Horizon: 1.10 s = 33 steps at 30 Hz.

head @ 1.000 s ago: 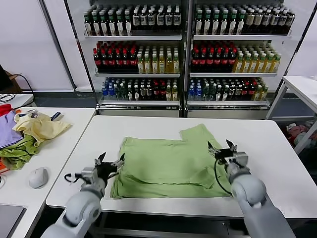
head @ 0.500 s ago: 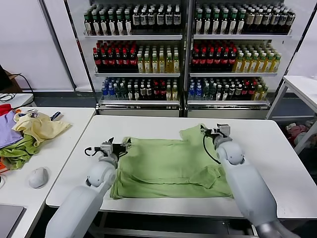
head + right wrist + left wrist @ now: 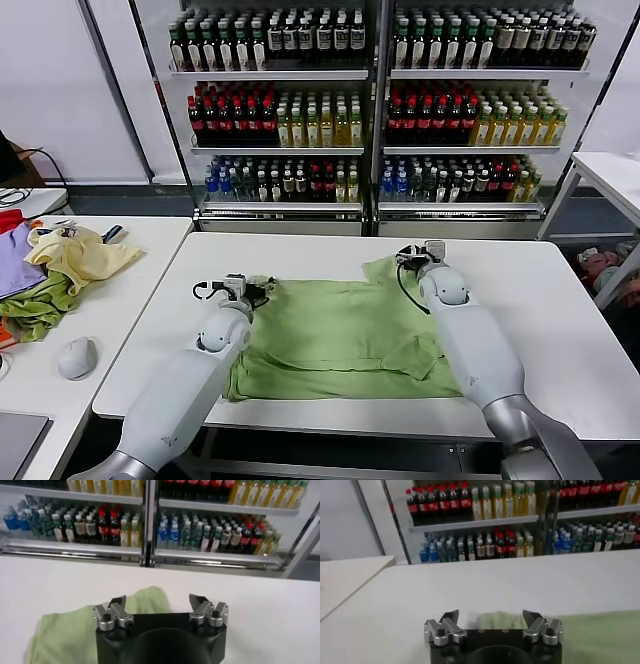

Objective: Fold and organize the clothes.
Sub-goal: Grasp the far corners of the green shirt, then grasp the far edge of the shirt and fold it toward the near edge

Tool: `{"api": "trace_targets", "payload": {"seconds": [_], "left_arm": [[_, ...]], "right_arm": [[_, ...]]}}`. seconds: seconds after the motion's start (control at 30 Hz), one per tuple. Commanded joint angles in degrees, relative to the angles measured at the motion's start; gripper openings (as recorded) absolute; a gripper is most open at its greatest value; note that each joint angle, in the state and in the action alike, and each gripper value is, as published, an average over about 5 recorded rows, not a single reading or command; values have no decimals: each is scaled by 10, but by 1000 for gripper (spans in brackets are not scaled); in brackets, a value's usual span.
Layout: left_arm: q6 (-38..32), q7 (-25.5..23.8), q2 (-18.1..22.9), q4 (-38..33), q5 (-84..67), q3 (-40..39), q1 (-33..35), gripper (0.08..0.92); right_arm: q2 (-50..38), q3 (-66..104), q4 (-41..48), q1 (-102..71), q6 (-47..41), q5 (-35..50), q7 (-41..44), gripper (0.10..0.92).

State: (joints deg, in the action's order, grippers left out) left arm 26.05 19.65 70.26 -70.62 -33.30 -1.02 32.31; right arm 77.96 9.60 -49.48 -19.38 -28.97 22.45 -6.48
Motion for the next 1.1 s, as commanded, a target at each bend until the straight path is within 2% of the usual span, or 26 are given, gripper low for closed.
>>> {"api": "trace_targets", "payload": {"seconds": [0.03, 0.17, 0.47, 0.83, 0.97, 1.1], "left_arm": [[7, -5, 6, 23, -2, -18, -10, 814], [6, -6, 2, 15, -2, -20, -1, 732], [-7, -8, -10, -11, -13, -14, 26, 473], [-98, -23, -47, -140, -53, 32, 106, 155], [-114, -31, -61, -184, -72, 54, 140, 103], [-123, -39, -81, -239, -95, 78, 177, 99]], "right_arm": [[21, -4, 71, 21, -5, 3, 8, 791], [19, -1, 71, 18, -14, 23, 12, 682], [3, -8, 18, -6, -15, 41, 28, 453], [-48, 0, -192, -94, 17, 54, 25, 223], [-70, 19, -273, -135, 12, 72, 19, 146], [-93, 41, -346, -187, 3, 86, 18, 122]]}}
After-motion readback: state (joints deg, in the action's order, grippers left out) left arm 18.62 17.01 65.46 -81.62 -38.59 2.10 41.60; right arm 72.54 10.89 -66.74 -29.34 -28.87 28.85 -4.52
